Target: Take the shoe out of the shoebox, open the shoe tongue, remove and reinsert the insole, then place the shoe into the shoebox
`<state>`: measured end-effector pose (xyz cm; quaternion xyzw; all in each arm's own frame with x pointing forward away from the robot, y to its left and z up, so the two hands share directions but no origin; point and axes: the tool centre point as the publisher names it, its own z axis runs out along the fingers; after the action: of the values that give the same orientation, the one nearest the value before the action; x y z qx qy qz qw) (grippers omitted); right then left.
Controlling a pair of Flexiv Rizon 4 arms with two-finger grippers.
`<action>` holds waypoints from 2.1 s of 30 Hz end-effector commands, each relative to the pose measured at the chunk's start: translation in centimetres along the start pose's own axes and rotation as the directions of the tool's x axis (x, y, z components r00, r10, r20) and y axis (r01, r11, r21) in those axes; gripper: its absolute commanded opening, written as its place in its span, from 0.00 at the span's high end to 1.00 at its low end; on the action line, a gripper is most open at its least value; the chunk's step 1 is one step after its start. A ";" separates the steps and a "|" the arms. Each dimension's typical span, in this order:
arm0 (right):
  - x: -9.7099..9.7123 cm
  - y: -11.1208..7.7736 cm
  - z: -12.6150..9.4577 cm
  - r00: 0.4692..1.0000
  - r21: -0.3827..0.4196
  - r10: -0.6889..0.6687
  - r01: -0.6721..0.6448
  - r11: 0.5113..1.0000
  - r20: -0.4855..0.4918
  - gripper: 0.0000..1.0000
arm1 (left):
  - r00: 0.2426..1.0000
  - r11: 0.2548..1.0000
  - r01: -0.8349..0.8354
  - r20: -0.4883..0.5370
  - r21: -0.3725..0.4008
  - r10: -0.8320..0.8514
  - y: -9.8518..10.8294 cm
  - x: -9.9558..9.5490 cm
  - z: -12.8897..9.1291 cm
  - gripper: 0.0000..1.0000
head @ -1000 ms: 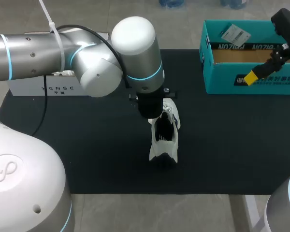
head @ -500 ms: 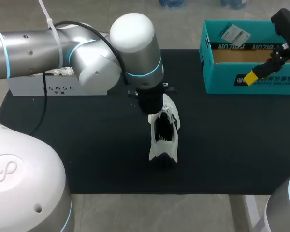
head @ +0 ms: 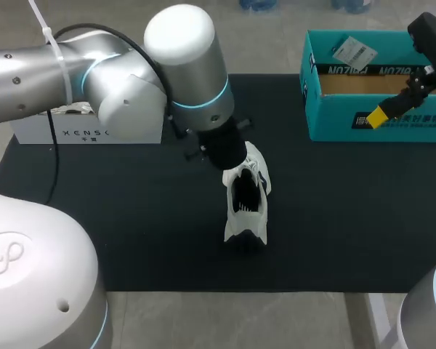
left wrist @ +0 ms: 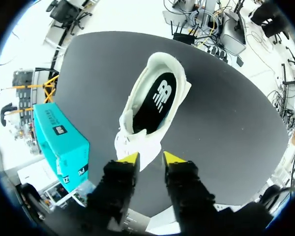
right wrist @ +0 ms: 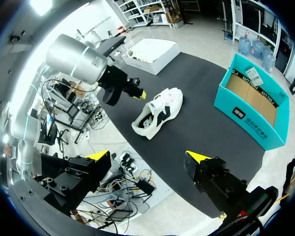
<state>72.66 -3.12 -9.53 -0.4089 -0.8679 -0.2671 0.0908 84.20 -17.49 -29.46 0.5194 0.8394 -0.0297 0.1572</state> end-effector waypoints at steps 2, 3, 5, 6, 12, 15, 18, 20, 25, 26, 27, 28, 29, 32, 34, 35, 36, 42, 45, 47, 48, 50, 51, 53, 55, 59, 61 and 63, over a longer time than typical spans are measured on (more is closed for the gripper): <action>-0.1 0.2 0.1 1.000 0.004 0.001 -0.001 1.000 -0.001 0.00 | 1.000 1.000 -0.005 0.030 0.011 0.005 0.5 1.0 -0.1 0.00; -0.1 0.2 0.1 1.000 0.004 0.001 -0.001 1.000 -0.001 0.00 | 1.000 1.000 -0.005 0.030 0.011 0.005 0.5 1.0 -0.1 0.00; -0.1 0.2 0.1 1.000 0.004 0.001 -0.001 1.000 -0.001 0.00 | 1.000 1.000 -0.005 0.030 0.011 0.005 0.5 1.0 -0.1 0.00; -0.1 0.2 0.1 1.000 0.004 0.001 -0.001 1.000 -0.001 0.00 | 1.000 1.000 -0.005 0.030 0.011 0.005 0.5 1.0 -0.1 0.00; -0.1 0.2 0.1 1.000 0.004 0.001 -0.001 1.000 -0.001 0.00 | 1.000 1.000 -0.005 0.030 0.011 0.005 0.5 1.0 -0.1 0.00; -0.1 0.2 0.1 1.000 0.004 0.001 -0.001 1.000 -0.001 0.00 | 0.970 0.966 0.187 -0.120 -0.178 -0.210 -0.8 0.7 -0.1 0.00; -0.1 0.2 0.1 1.000 0.004 0.001 -0.001 1.000 -0.001 0.00 | 0.879 0.905 0.367 -0.239 -0.216 -0.413 -1.8 1.7 -0.4 0.00; -0.1 0.2 0.1 1.000 0.004 0.001 -0.001 1.000 -0.001 0.00 | 0.821 0.861 0.451 -0.269 -0.236 -0.504 -2.5 2.8 -0.6 0.00; -0.1 0.2 0.1 1.000 0.004 0.001 -0.001 1.000 -0.001 0.00 | 0.716 0.777 0.612 -0.316 -0.144 -0.622 -3.2 4.7 -1.4 0.00; -0.1 0.2 0.1 1.000 0.004 0.001 -0.001 1.000 -0.001 0.00 | 0.697 0.758 0.643 -0.325 -0.111 -0.639 -3.4 5.1 -1.6 0.00; -0.1 0.2 0.1 1.000 0.004 0.001 -0.001 1.000 -0.001 0.00 | 0.692 0.752 0.651 -0.327 -0.101 -0.643 -3.6 5.4 -1.8 0.00; -0.1 0.2 0.1 1.000 0.004 0.001 -0.001 1.000 -0.001 0.00 | 0.681 0.737 0.669 -0.321 -0.092 -0.658 -3.8 5.7 -2.1 0.00; -0.1 0.2 0.1 1.000 0.004 0.001 -0.001 1.000 -0.001 0.00 | 0.663 0.714 0.699 -0.330 -0.051 -0.672 -3.9 6.0 -2.4 0.00; -0.1 0.2 0.1 1.000 0.004 0.001 -0.001 1.000 -0.001 0.00 | 0.597 0.644 0.764 -0.339 -0.038 -0.727 -4.6 7.0 -3.0 0.00; -0.1 0.2 0.1 1.000 0.004 0.001 -0.001 1.000 -0.001 0.00 | 0.597 0.644 0.764 -0.339 -0.038 -0.727 -4.6 7.0 -3.0 0.00; -0.1 0.2 0.1 1.000 0.004 0.001 -0.001 1.000 -0.001 0.00 | 0.597 0.644 0.764 -0.339 -0.038 -0.727 -4.6 7.0 -3.0 0.00; -0.1 0.2 0.1 1.000 0.004 0.001 -0.001 1.000 -0.001 0.00 | 0.597 0.644 0.764 -0.339 -0.038 -0.727 -4.6 7.0 -3.0 0.00; -0.1 0.2 0.1 1.000 0.004 0.001 -0.001 1.000 -0.001 0.00 | 0.597 0.644 0.764 -0.339 -0.038 -0.727 -4.6 7.0 -3.0 0.00; -0.1 0.2 0.1 1.000 0.004 0.001 -0.001 1.000 -0.001 0.00 | 0.597 0.644 0.764 -0.339 -0.038 -0.727 -4.6 7.0 -3.0 0.00; -0.1 0.2 0.1 1.000 0.004 0.001 -0.001 1.000 -0.001 0.00 | 0.597 0.644 0.764 -0.339 -0.038 -0.727 -4.6 7.0 -3.0 0.00; -0.1 0.2 0.1 1.000 0.004 0.001 -0.001 1.000 -0.001 0.00 | 0.597 0.644 0.764 -0.339 -0.038 -0.727 -4.6 7.0 -3.0 0.00; -0.1 0.2 0.1 1.000 0.004 0.001 -0.001 1.000 -0.001 0.00 | 0.564 0.616 0.785 -0.329 -0.071 -0.757 -5.1 6.9 -2.9 0.00; -0.1 0.2 0.1 1.000 0.004 0.001 -0.001 1.000 -0.001 0.00 | 0.544 0.598 0.796 -0.322 -0.091 -0.774 -5.4 6.8 -2.9 0.00; -0.1 0.2 0.1 1.000 0.004 0.001 -0.001 1.000 -0.001 0.00 | 0.520 0.577 0.809 -0.324 -0.110 -0.791 -5.8 6.8 -2.8 0.00; -0.1 0.2 0.1 1.000 0.004 0.001 -0.001 1.000 -0.001 0.00 | 0.491 0.548 0.827 -0.318 -0.121 -0.811 -6.3 6.7 -2.7 0.00; -0.1 0.2 0.1 1.000 0.004 0.001 -0.001 1.000 -0.001 0.00 | 0.475 0.531 0.838 -0.307 -0.130 -0.825 -7.8 6.6 -2.5 0.00; -0.1 0.2 0.1 1.000 0.004 0.001 -0.001 1.000 -0.001 0.00 | 0.485 0.538 0.830 -0.292 -0.143 -0.825 -9.0 6.4 -2.0 0.00; -0.1 0.2 0.1 1.000 0.004 0.001 -0.001 1.000 -0.001 0.00 | 0.492 0.548 0.825 -0.301 -0.138 -0.817 -9.8 6.1 -1.6 0.00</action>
<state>72.66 -3.11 -9.53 -0.4088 -0.8679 -0.2670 0.0910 73.32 -15.29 -30.07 0.0548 0.9976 -0.0302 -0.0294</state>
